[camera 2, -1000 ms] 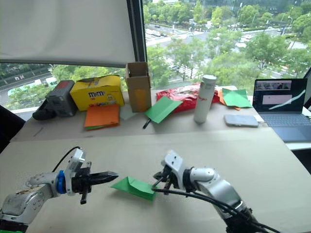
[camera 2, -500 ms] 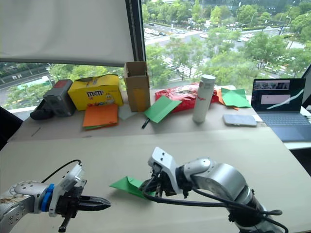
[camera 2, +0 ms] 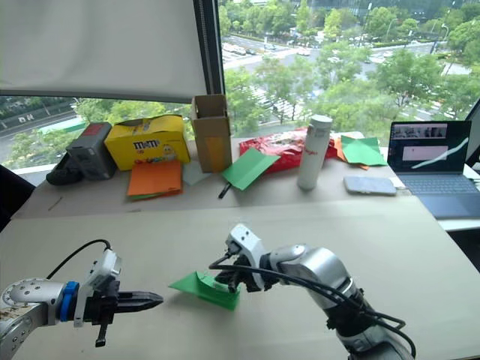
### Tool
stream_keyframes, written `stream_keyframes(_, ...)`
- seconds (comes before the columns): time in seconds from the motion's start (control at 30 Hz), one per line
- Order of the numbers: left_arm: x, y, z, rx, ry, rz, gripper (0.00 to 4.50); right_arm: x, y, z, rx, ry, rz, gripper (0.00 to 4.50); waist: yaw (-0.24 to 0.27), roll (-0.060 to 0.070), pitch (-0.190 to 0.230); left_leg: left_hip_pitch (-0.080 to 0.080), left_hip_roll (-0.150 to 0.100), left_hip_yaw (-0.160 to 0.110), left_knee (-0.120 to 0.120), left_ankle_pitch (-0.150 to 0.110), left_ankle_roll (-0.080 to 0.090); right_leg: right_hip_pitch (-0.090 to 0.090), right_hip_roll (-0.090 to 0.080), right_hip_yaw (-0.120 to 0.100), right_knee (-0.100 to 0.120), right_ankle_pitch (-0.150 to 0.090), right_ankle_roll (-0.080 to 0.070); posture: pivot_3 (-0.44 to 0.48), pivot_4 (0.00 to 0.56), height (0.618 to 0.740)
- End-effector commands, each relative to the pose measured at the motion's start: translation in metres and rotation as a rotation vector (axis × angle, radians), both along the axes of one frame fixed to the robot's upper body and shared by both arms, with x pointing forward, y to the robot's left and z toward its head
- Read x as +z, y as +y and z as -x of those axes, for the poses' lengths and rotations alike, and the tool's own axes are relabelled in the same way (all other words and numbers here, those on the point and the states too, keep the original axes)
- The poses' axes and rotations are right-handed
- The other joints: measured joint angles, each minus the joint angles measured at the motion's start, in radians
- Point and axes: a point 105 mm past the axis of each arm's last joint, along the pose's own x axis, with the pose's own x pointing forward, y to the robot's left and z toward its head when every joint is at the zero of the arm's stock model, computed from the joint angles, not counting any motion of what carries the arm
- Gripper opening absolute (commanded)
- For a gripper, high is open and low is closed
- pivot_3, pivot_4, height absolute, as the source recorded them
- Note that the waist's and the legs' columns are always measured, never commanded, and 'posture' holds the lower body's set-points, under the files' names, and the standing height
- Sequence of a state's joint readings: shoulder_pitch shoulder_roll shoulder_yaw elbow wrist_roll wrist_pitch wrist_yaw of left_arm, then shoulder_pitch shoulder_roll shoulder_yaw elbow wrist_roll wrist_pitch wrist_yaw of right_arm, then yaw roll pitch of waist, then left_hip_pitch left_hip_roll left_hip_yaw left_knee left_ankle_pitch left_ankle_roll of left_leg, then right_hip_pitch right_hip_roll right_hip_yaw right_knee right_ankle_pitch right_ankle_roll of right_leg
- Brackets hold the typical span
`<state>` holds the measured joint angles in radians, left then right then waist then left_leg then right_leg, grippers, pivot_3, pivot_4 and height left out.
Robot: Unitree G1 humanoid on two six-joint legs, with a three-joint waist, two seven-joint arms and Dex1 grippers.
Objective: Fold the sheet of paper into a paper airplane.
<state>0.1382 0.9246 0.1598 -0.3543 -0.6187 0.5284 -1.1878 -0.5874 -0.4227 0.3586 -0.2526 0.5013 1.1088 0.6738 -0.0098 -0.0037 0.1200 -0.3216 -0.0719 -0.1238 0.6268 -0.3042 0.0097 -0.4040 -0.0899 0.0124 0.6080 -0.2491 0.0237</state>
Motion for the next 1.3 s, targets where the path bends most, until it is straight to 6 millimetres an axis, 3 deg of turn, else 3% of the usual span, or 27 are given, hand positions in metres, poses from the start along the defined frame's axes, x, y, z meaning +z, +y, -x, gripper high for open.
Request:
stream_keyframes(0.03,0.006,0.001,-0.006,0.011,-0.046,0.003,0.00,0.028,-0.005,-0.011,-0.008,-0.094,-0.051,0.04,0.000,0.000,0.000,0.000,0.000,0.000,0.000,0.000,0.000,0.000,0.000,0.000,0.000,0.000,0.000,0.000,0.150,0.740)
stream_keyframes(0.1,0.008,0.002,-0.009,0.024,-0.052,0.016,0.00,0.039,-0.001,-0.003,0.039,-0.088,-0.084,0.04,-0.001,0.000,0.000,0.000,0.000,0.000,0.000,0.000,0.000,0.000,0.000,0.000,0.001,0.000,0.000,0.000,0.150,0.740)
stream_keyframes(0.2,0.010,0.005,-0.011,0.032,-0.056,0.027,0.00,0.043,0.015,0.036,0.216,0.024,-0.136,0.04,-0.003,0.000,0.000,-0.001,0.000,0.000,0.000,0.000,0.000,0.001,0.000,0.001,0.002,0.000,0.000,0.000,0.150,0.740)
stream_keyframes(0.3,0.007,0.008,-0.014,0.025,-0.058,0.011,0.00,0.021,0.025,0.061,0.297,0.107,-0.090,0.04,-0.004,0.000,-0.001,0.000,0.001,0.000,-0.001,0.000,0.000,0.001,0.000,0.001,0.002,0.000,-0.001,0.000,0.150,0.740)
stream_keyframes(0.37,0.008,0.007,-0.017,0.020,-0.063,0.019,0.00,0.008,0.030,0.064,0.285,0.130,-0.079,0.04,-0.002,0.000,-0.001,0.000,0.001,0.000,0.000,0.000,0.000,0.000,0.000,0.001,0.001,0.000,-0.001,0.000,0.150,0.740)
stream_keyframes(0.6,0.010,0.012,-0.011,-0.020,-0.047,-0.010,0.00,-0.012,0.023,0.046,0.159,0.110,-0.032,0.04,-0.002,0.000,-0.001,0.001,0.000,0.000,0.001,0.000,0.000,0.000,0.000,-0.001,0.002,0.000,0.000,0.000,0.150,0.740)
stream_keyframes(0.9,0.007,0.008,-0.014,-0.012,-0.058,-0.004,0.00,0.010,0.002,-0.002,0.032,-0.001,-0.042,0.04,-0.002,0.000,-0.001,0.001,0.000,0.000,0.001,0.000,0.000,0.000,0.001,-0.001,0.002,0.000,-0.001,0.000,0.150,0.740)
stream_keyframes(0.97,0.008,0.007,-0.015,-0.004,-0.065,0.008,0.00,0.023,0.000,-0.010,0.014,-0.039,-0.060,0.04,-0.002,0.000,-0.001,0.001,0.000,0.000,0.001,0.000,0.000,0.000,0.001,-0.001,0.002,0.000,-0.001,0.000,0.150,0.740)
stream_keyframes(1.07,0.008,0.008,-0.015,0.008,-0.069,0.017,0.00,0.043,-0.002,-0.016,-0.002,-0.092,-0.081,0.04,-0.003,0.000,-0.001,0.000,0.000,0.001,0.001,0.000,0.000,0.000,0.000,0.000,0.003,0.001,-0.001,0.000,0.150,0.740)
stream_keyframes(1.3,0.011,0.006,-0.017,0.024,-0.089,0.052,0.00,0.070,0.000,-0.024,-0.019,-0.292,-0.030,0.04,-0.002,0.000,-0.001,0.000,0.000,0.001,0.001,0.000,0.000,0.000,0.000,0.000,0.003,0.001,-0.001,0.000,0.150,0.740)
